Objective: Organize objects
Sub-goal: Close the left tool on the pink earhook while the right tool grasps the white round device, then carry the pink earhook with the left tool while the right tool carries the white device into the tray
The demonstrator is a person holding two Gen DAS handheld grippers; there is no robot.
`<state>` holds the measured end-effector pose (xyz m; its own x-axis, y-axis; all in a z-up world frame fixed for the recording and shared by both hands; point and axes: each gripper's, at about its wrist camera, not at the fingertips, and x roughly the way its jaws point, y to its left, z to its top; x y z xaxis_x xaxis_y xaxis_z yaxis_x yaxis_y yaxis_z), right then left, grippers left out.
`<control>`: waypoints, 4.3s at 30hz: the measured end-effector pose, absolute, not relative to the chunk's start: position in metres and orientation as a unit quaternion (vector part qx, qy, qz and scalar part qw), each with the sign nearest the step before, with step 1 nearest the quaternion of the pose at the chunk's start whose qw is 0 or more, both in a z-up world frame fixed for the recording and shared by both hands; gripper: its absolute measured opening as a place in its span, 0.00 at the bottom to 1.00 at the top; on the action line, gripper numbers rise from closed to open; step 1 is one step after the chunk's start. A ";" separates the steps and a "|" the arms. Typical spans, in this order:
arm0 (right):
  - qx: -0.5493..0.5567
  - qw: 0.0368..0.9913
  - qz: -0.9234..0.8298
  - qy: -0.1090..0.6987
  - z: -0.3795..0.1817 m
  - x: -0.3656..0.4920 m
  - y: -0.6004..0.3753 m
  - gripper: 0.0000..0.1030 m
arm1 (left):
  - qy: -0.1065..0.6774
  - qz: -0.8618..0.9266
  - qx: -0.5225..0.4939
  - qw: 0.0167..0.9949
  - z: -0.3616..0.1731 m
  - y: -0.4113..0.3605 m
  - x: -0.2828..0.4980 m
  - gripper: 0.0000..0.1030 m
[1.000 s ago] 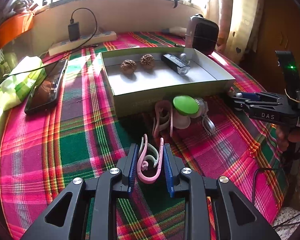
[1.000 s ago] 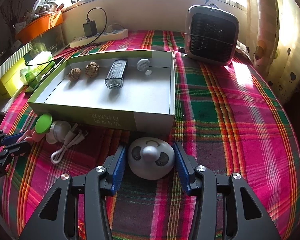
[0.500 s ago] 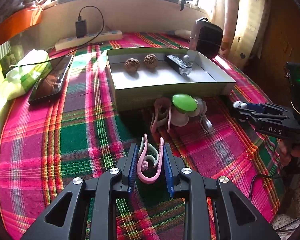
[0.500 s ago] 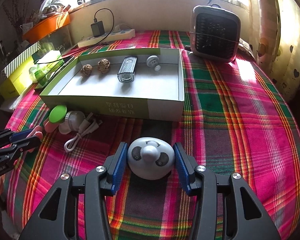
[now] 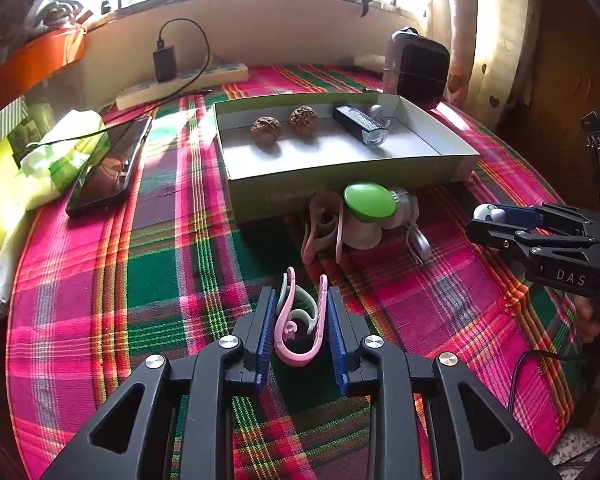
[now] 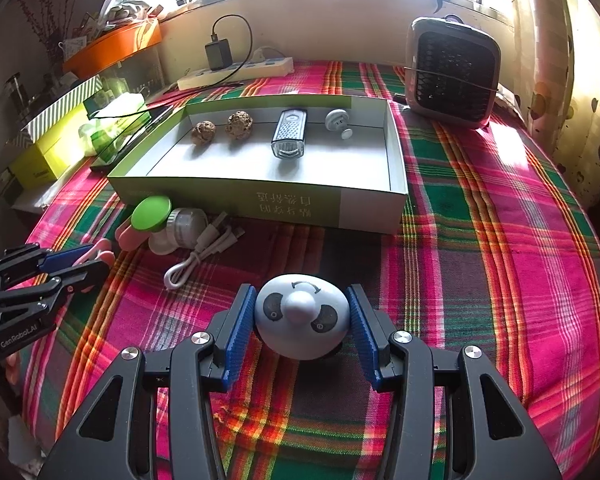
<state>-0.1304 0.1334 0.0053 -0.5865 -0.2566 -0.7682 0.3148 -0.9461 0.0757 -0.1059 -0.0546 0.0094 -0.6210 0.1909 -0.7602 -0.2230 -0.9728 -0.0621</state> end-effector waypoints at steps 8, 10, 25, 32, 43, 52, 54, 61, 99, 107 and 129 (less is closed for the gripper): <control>0.423 0.166 -0.890 0.034 0.006 -0.128 0.130 0.46 | 0.026 0.902 -0.417 0.106 0.010 -0.053 -0.104 0.21; 0.423 0.167 -0.890 0.034 0.006 -0.127 0.130 0.46 | 0.024 0.903 -0.415 0.107 0.011 -0.053 -0.104 0.21; 0.418 0.169 -0.892 0.030 0.010 -0.126 0.131 0.46 | 0.008 0.908 -0.406 0.107 0.018 -0.056 -0.101 0.21; 0.410 0.171 -0.896 0.029 0.016 -0.126 0.132 0.46 | 0.003 0.912 -0.394 0.111 0.028 -0.057 -0.102 0.21; 0.396 0.173 -0.902 0.027 0.030 -0.132 0.134 0.46 | 0.006 0.916 -0.382 0.120 0.042 -0.053 -0.113 0.21; 0.384 0.169 -0.907 0.031 0.041 -0.148 0.134 0.46 | 0.004 0.917 -0.378 0.126 0.049 -0.049 -0.131 0.21; 0.382 0.168 -0.908 0.034 0.043 -0.153 0.133 0.46 | 0.005 0.918 -0.376 0.125 0.050 -0.048 -0.136 0.21; 0.378 0.161 -0.911 0.042 0.049 -0.177 0.133 0.46 | 0.006 0.917 -0.376 0.130 0.054 -0.045 -0.157 0.21; 0.426 0.148 -0.888 0.087 0.017 -0.276 0.118 0.46 | 0.003 0.901 -0.414 0.127 0.029 -0.037 -0.239 0.21; 0.424 0.142 -0.889 0.098 0.016 -0.283 0.114 0.46 | 0.003 0.899 -0.422 0.119 0.024 -0.038 -0.246 0.21; 0.417 0.128 -0.889 0.135 0.011 -0.287 0.105 0.46 | 0.013 0.897 -0.428 0.107 0.018 -0.035 -0.253 0.21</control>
